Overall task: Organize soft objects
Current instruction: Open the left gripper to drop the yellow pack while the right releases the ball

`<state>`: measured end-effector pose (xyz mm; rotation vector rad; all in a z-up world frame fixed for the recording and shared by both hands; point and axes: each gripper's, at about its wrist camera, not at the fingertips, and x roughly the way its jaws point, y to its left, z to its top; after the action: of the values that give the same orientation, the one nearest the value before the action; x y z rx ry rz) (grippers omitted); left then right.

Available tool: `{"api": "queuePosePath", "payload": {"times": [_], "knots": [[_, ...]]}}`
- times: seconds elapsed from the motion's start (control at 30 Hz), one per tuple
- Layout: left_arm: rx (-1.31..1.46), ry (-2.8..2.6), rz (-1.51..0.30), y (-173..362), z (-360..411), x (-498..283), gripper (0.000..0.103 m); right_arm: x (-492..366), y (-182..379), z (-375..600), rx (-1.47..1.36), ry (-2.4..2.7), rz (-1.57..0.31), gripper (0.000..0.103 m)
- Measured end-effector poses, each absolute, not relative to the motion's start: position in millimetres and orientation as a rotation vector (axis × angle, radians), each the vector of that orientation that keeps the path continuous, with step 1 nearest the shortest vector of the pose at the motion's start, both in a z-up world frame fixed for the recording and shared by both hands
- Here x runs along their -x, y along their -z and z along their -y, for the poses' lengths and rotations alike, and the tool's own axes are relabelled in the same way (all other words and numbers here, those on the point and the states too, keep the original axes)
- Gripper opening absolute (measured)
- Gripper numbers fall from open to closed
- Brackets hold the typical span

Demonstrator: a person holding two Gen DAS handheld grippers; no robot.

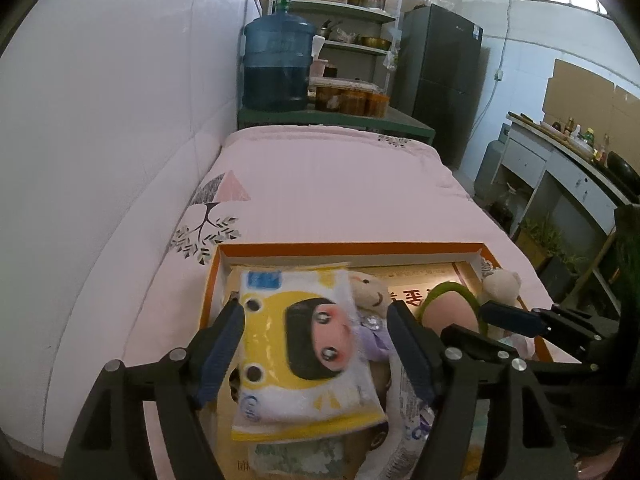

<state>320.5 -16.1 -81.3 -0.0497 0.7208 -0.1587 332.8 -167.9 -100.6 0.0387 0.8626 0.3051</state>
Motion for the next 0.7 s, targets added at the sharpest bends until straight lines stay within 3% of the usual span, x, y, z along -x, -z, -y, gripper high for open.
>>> {"api": "queuePosePath", "payload": {"times": [0.7], "knots": [[0.059,0.179,-0.656,48,19,-274,0.073,-279,62,182,-0.054,-0.249,-0.796,0.056]]}}
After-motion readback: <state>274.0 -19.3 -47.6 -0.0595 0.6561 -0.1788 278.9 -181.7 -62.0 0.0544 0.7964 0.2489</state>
